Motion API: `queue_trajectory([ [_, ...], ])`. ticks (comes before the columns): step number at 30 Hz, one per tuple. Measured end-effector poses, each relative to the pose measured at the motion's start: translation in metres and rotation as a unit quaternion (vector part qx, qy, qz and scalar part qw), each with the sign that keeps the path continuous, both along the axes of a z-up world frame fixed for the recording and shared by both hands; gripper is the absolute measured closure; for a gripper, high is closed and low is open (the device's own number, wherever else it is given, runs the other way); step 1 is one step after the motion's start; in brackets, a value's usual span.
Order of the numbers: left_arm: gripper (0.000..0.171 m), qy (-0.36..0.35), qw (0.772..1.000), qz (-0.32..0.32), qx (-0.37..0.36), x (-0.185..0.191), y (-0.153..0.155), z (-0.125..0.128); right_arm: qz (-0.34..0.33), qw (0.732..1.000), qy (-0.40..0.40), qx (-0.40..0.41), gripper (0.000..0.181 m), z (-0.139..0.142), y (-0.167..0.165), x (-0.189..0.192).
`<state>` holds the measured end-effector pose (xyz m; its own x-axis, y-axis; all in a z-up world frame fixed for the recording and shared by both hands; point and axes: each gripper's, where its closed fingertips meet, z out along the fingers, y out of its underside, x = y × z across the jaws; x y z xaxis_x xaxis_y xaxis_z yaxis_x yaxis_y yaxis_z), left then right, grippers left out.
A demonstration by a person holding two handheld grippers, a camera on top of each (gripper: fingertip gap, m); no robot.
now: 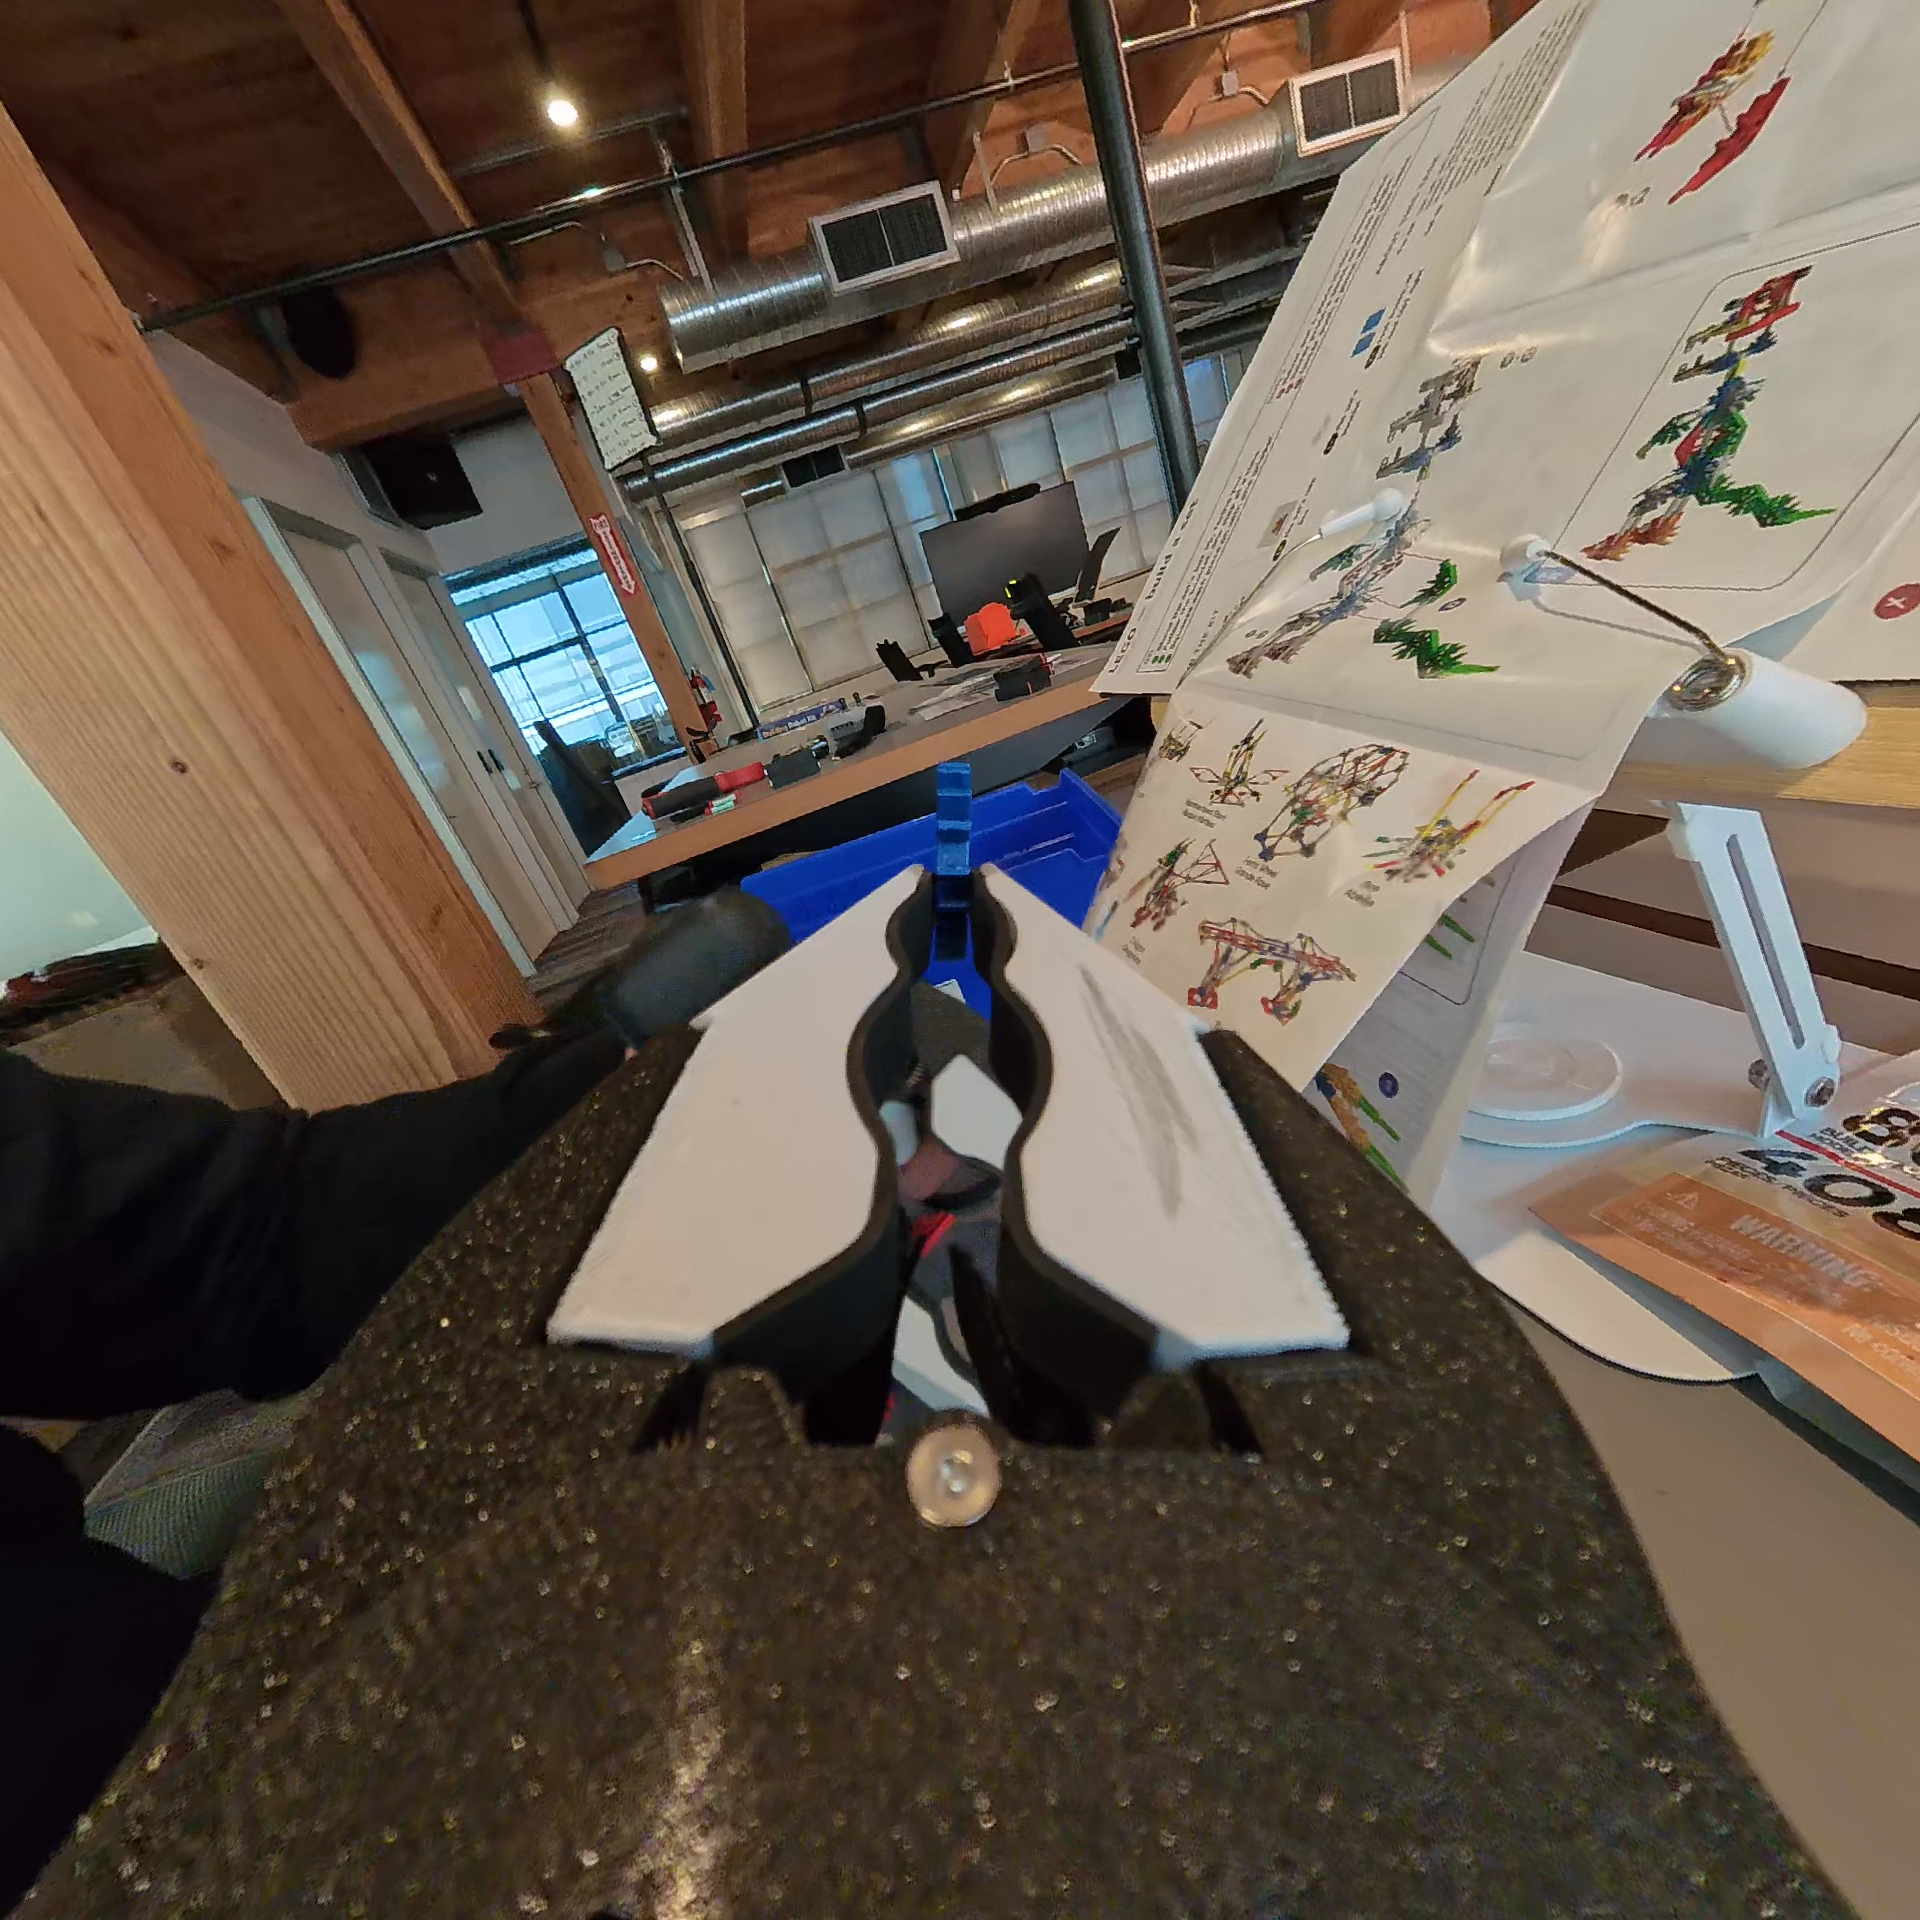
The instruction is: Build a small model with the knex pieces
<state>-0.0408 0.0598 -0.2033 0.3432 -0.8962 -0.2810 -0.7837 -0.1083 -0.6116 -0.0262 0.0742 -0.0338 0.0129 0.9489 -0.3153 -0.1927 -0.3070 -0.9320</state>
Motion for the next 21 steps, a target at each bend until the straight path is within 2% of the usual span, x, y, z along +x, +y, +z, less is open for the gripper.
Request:
queue_trajectory([
  [3,0.118,0.022,0.999,-0.015,-0.022,-0.002,0.008,-0.012,0.000,1.000,0.000,0.000,0.176,0.000,0.000,0.000],
  [6,0.113,-0.002,0.997,-0.021,-0.074,-0.001,0.011,-0.014,0.000,1.000,0.002,0.001,0.176,0.001,0.000,0.001],
  [9,0.132,-0.033,0.990,-0.031,-0.130,0.003,0.001,-0.018,-0.002,1.000,0.005,0.000,0.176,0.003,0.001,0.002],
  [14,0.141,-0.023,0.992,-0.017,-0.125,0.000,-0.011,-0.018,-0.001,1.000,0.008,0.000,0.176,0.004,0.000,0.003],
  [17,0.131,-0.012,0.995,-0.045,-0.094,0.002,-0.013,-0.014,0.002,1.000,0.009,0.001,0.176,0.005,-0.002,0.002],
  [21,0.124,-0.019,0.996,-0.034,-0.076,0.009,0.006,-0.009,0.000,1.000,0.006,0.003,0.176,0.005,-0.002,0.002],
])
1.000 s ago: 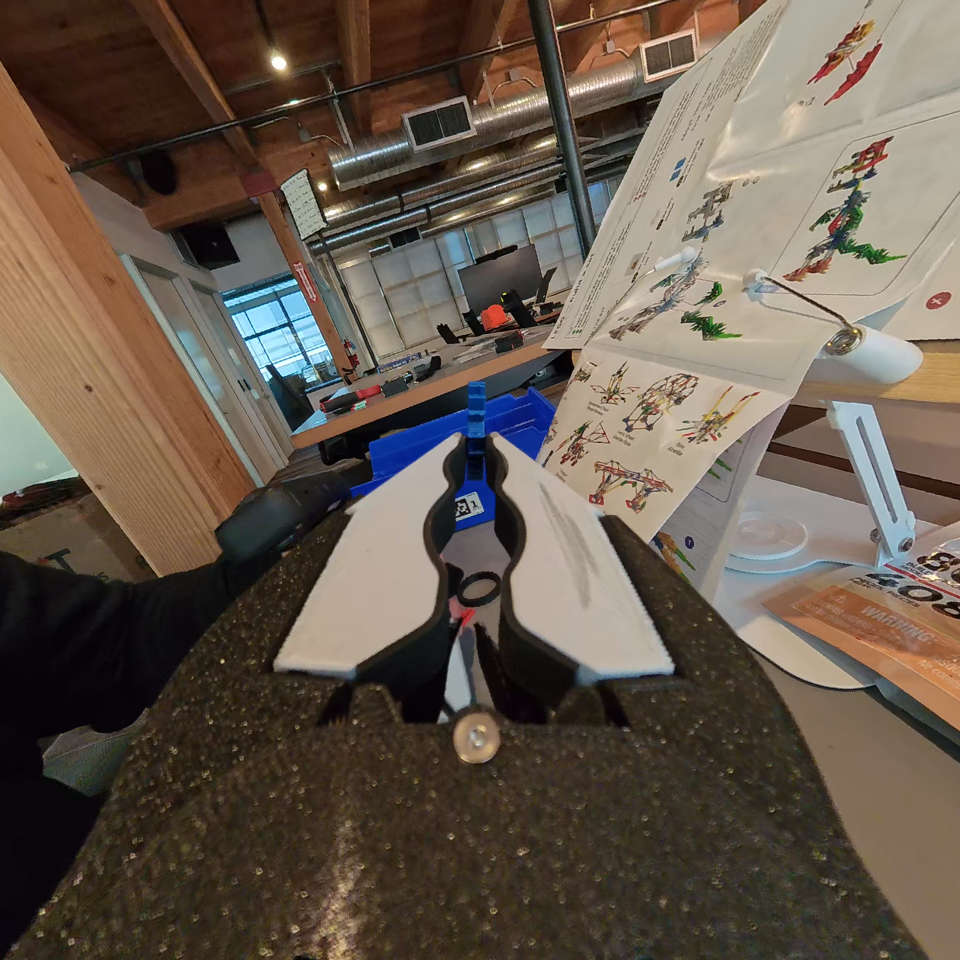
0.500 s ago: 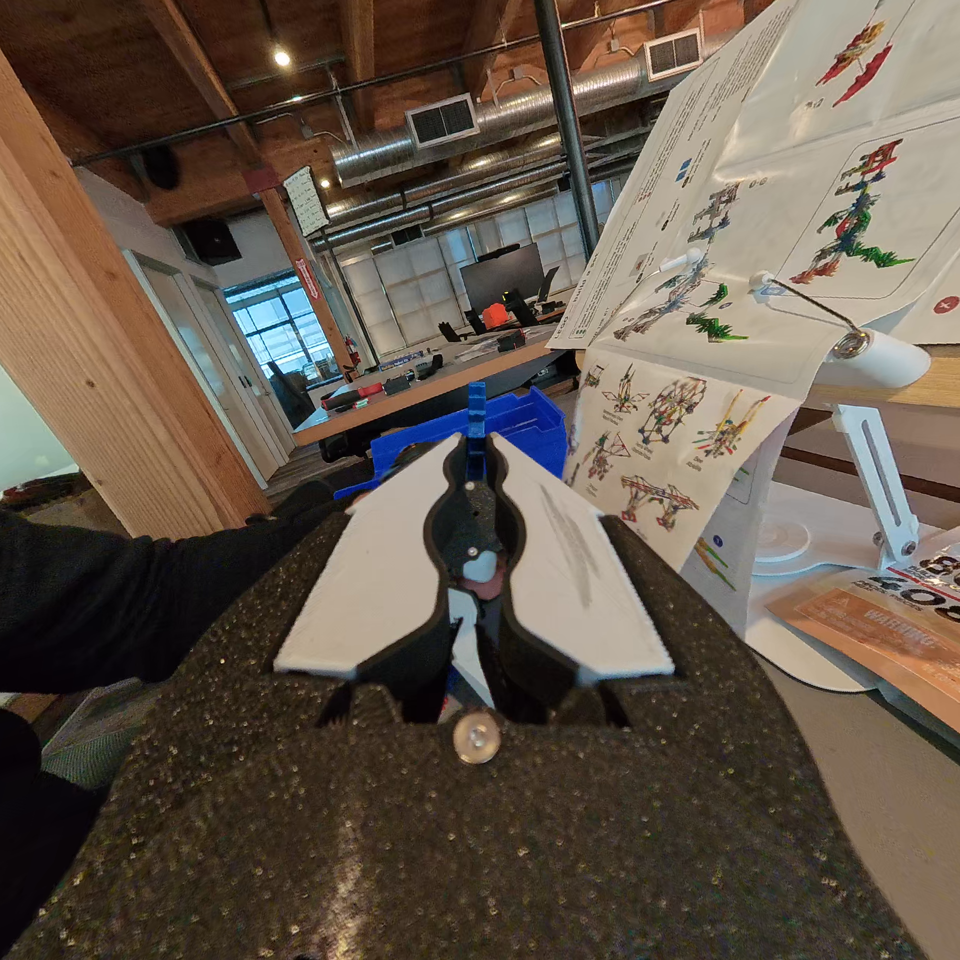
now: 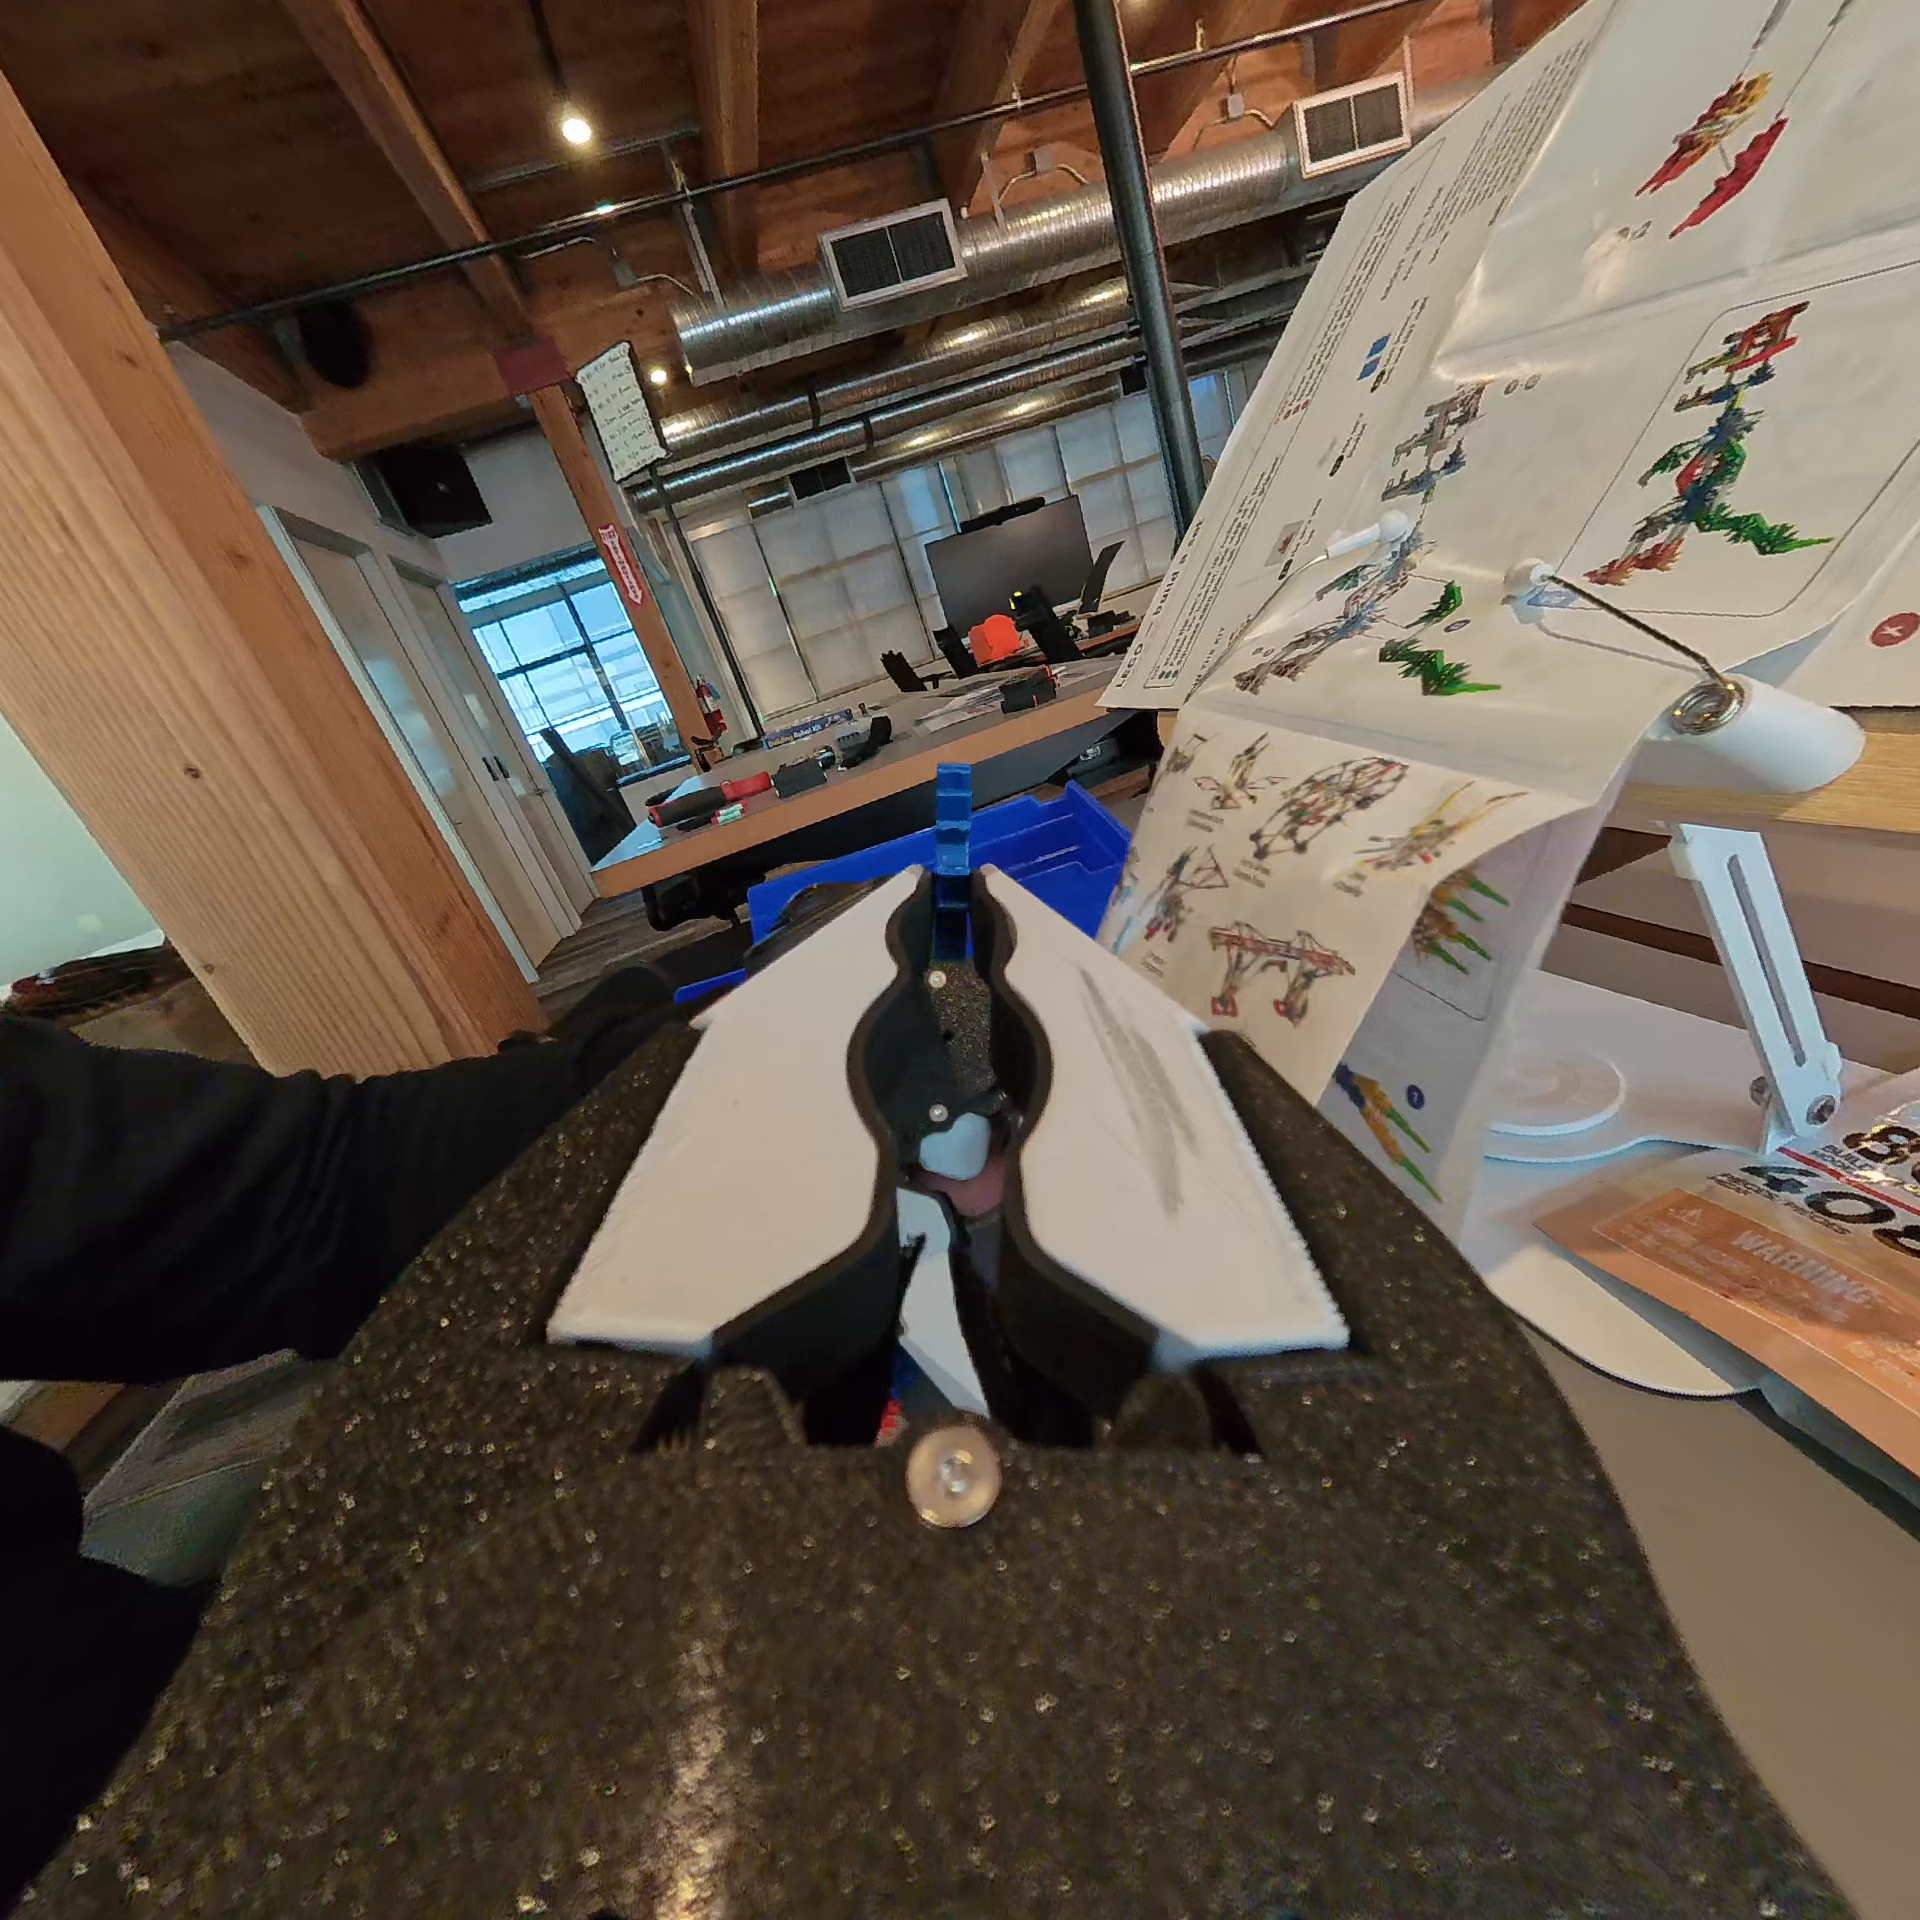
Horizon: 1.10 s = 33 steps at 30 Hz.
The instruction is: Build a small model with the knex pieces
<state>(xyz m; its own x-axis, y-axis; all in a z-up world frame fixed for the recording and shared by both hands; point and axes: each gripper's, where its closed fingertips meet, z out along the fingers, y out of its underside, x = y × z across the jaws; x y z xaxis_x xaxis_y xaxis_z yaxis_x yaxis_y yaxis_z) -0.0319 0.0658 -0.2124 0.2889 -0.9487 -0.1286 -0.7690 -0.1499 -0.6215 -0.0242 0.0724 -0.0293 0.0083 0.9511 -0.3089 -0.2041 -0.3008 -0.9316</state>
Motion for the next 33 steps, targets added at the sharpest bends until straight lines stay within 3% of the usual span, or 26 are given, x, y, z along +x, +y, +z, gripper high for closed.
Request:
queue_trajectory([
  [6,0.130,-0.006,0.999,-0.014,-0.049,0.010,-0.020,-0.010,-0.005,1.000,0.007,0.000,0.176,0.004,0.002,0.004],
  [11,0.125,-0.022,0.995,-0.063,-0.075,0.023,-0.063,-0.010,-0.001,1.000,0.010,0.002,0.176,0.006,0.000,0.004],
  [20,0.120,-0.043,0.999,-0.009,0.009,0.007,-0.025,0.009,-0.008,1.000,0.017,0.005,0.176,0.010,0.001,0.009],
  [33,0.119,-0.016,0.998,-0.055,-0.008,0.012,-0.012,-0.009,-0.014,1.000,0.025,0.005,0.177,0.015,0.004,0.015],
])
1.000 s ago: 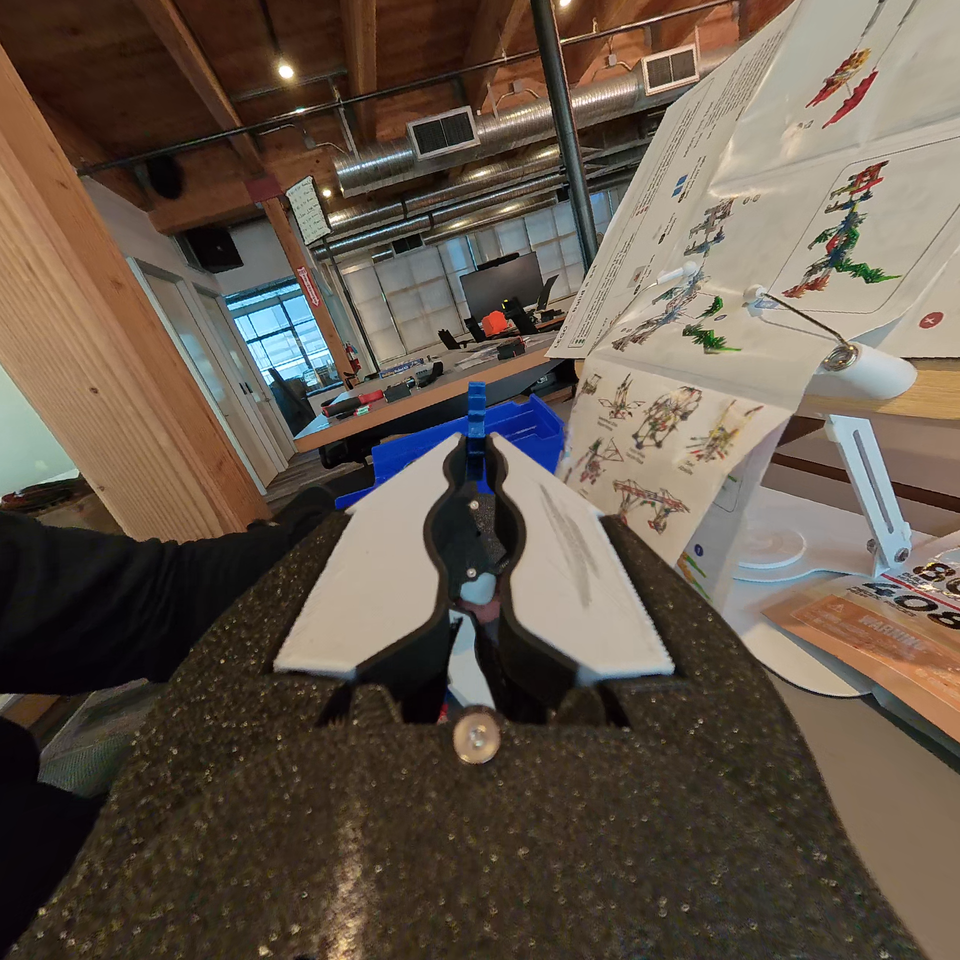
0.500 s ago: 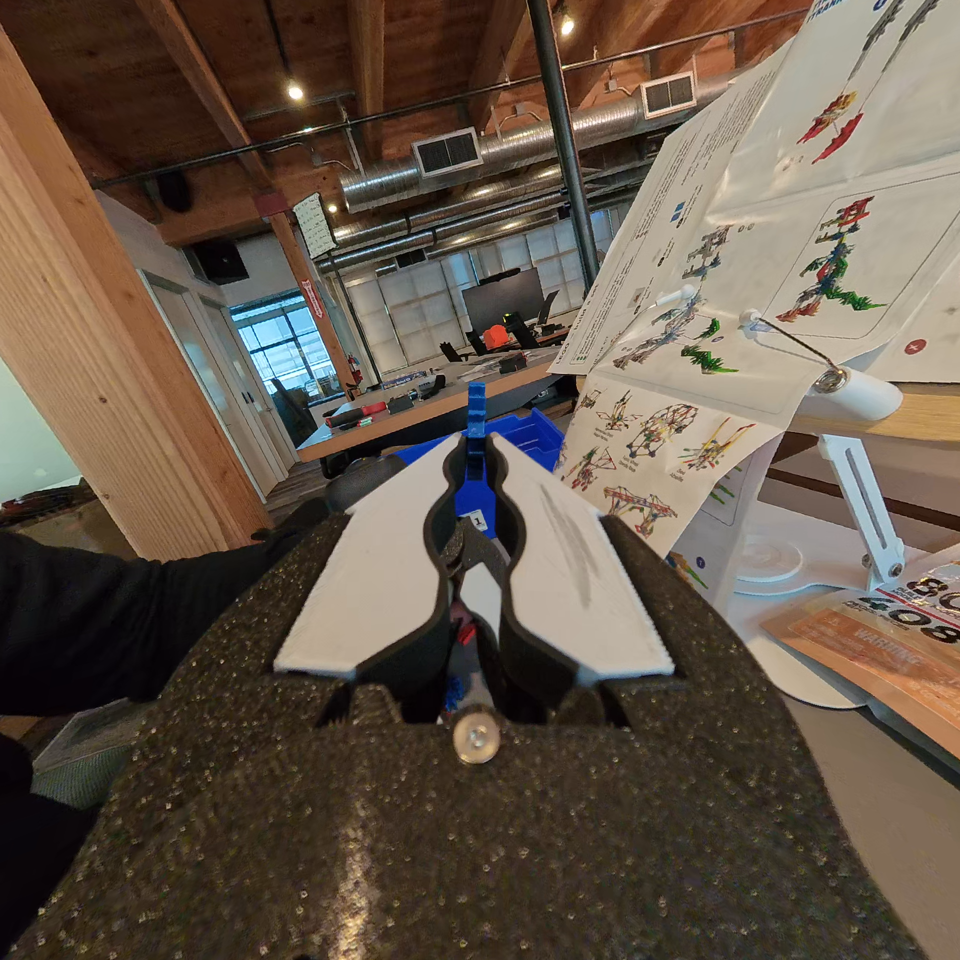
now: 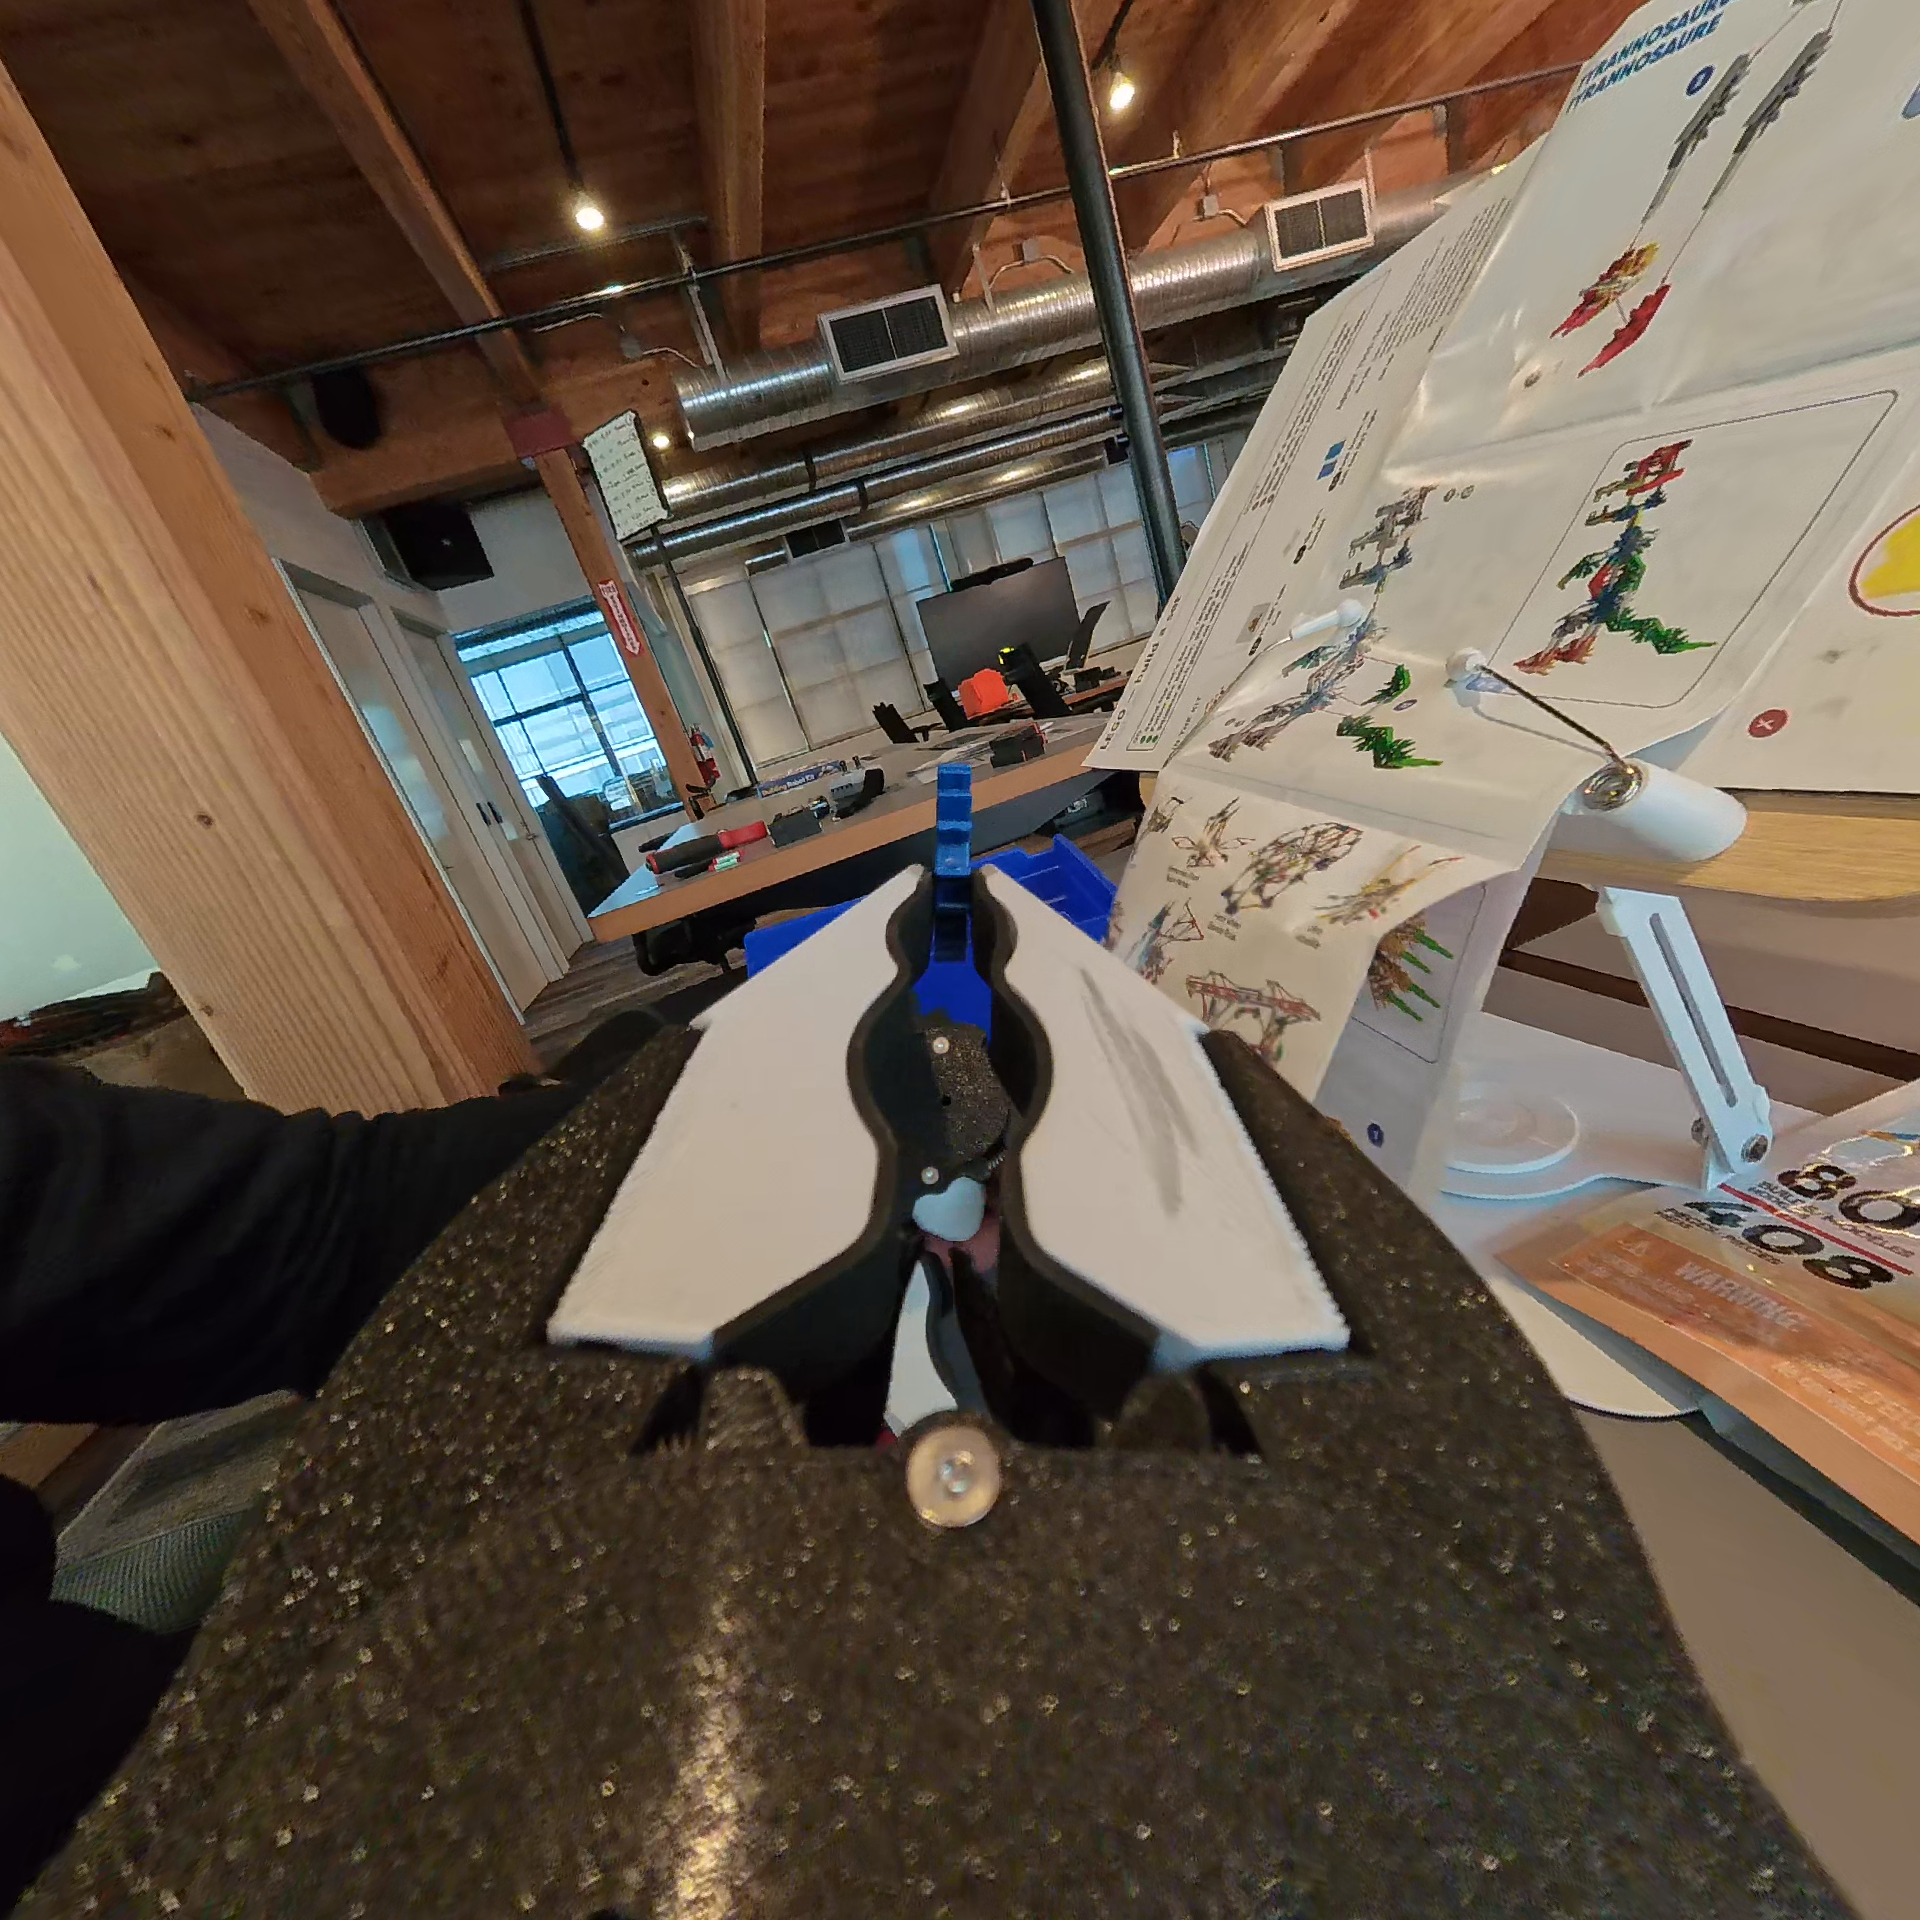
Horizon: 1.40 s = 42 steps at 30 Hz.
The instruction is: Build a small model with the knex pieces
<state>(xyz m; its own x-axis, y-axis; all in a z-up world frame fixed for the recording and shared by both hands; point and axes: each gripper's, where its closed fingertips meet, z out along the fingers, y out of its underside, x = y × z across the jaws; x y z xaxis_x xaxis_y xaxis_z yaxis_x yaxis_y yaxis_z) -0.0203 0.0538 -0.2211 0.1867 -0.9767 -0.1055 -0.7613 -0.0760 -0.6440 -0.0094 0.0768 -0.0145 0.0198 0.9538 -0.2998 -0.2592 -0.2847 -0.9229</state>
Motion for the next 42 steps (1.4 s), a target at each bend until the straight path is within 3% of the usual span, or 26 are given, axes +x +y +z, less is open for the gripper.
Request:
queue_trajectory([
  [13,0.126,0.004,0.999,-0.032,-0.026,0.010,-0.004,-0.007,-0.001,1.000,0.000,0.000,0.176,0.000,0.001,0.001],
  [19,0.122,0.020,0.999,0.037,-0.022,0.003,0.001,-0.003,-0.001,1.000,0.000,0.000,0.177,0.000,0.001,0.001],
  [22,0.123,-0.015,0.995,0.091,-0.039,0.011,-0.005,0.008,-0.001,1.000,0.002,0.001,0.176,0.001,0.001,0.002],
  [26,0.120,0.015,0.987,0.155,-0.031,0.011,-0.008,-0.005,0.001,1.000,0.001,0.003,0.176,0.002,-0.001,0.001],
  [29,0.120,-0.004,0.982,0.189,-0.027,0.017,-0.004,-0.007,0.001,1.000,0.000,0.005,0.176,0.001,-0.003,0.000],
  [35,0.133,-0.024,0.979,0.201,-0.031,0.024,-0.006,-0.007,-0.002,1.000,0.004,0.005,0.176,0.003,-0.002,0.002],
  [42,0.134,-0.013,0.983,0.182,0.012,0.022,-0.006,-0.002,-0.001,1.000,0.005,0.009,0.176,0.005,-0.003,0.004],
])
